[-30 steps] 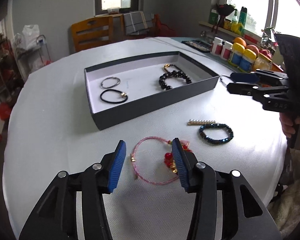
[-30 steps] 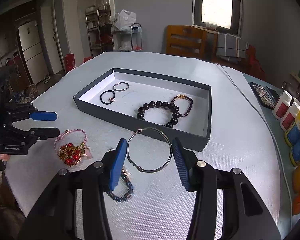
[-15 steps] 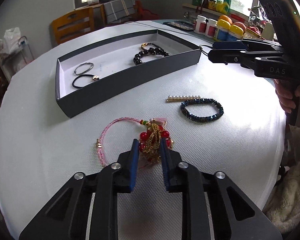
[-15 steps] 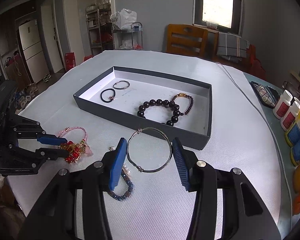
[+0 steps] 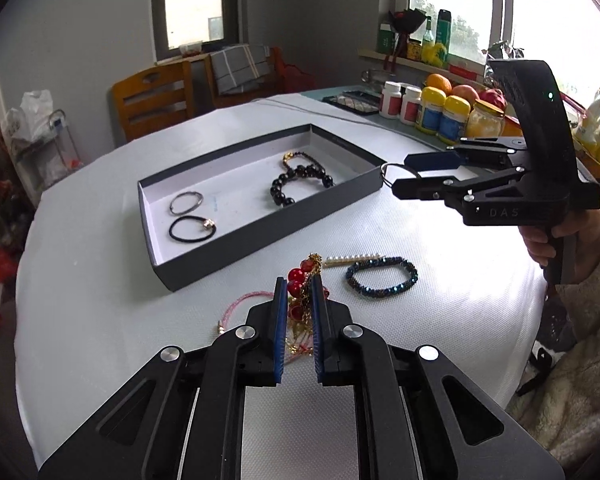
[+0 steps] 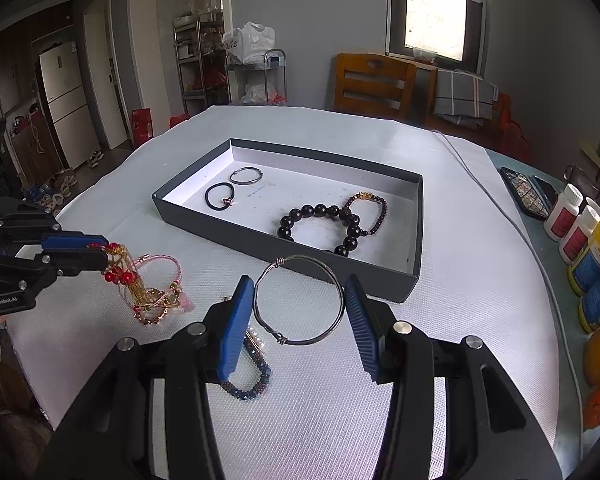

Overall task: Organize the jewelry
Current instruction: 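Carry the silver bangle and red pendant necklace into the grey box and open both grippers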

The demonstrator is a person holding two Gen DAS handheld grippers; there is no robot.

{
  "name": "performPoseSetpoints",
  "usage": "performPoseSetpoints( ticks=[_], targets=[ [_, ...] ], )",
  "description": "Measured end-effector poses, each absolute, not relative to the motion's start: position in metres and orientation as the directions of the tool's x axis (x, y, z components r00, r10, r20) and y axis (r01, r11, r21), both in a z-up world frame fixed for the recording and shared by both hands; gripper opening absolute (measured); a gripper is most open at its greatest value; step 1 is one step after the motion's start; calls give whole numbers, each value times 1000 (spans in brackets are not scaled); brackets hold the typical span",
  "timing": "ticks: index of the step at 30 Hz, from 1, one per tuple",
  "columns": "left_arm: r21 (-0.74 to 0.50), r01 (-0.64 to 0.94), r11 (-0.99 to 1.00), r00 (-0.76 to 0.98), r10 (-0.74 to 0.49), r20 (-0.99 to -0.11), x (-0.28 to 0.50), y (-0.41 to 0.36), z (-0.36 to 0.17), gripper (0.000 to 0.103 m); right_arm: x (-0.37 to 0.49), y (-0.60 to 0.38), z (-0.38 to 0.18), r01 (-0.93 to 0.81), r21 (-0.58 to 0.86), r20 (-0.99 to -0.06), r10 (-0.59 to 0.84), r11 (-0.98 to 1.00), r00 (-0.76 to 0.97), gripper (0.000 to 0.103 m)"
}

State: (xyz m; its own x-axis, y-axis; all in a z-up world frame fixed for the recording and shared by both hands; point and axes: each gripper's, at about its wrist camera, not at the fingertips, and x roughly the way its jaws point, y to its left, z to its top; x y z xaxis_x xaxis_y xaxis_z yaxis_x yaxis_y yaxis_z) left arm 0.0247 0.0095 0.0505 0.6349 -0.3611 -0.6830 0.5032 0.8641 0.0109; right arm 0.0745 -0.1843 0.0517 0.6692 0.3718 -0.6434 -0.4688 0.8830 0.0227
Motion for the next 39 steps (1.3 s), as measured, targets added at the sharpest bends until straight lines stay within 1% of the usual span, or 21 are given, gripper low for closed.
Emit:
performPoseSetpoints(
  ticks=[7, 14, 22, 27, 30, 34, 39],
  targets=[
    [45, 489, 871, 684, -351, -639, 31, 13, 78, 12, 78, -184, 59, -470, 16, -634, 372, 882, 678, 47],
    [72, 452, 889, 711, -310, -632, 80, 7, 87, 12, 110, -173, 68, -481, 26, -629, 388, 877, 674, 47],
    [14, 381, 925, 695, -276, -664, 172, 4, 68, 12, 192, -156, 60, -416, 45, -652, 342, 908, 677, 47],
    [-47, 341, 939, 663, -275, -696, 212, 6, 45, 12, 239, -142, 48, -371, 37, -688, 293, 928, 663, 47],
    [-87, 331, 940, 627, -288, -724, 223, 9, 26, 12, 258, -133, 38, -362, 42, -724, 278, 931, 631, 47],
    [-85, 339, 937, 579, -279, -766, 227, 5, 6, 12, 275, -121, 20, -367, 52, -784, 266, 929, 562, 47],
    [-96, 340, 935, 557, -282, -781, 229, 7, -5, 12, 275, -110, 11, -388, 4, -798, 237, 922, 555, 47]
  ],
)
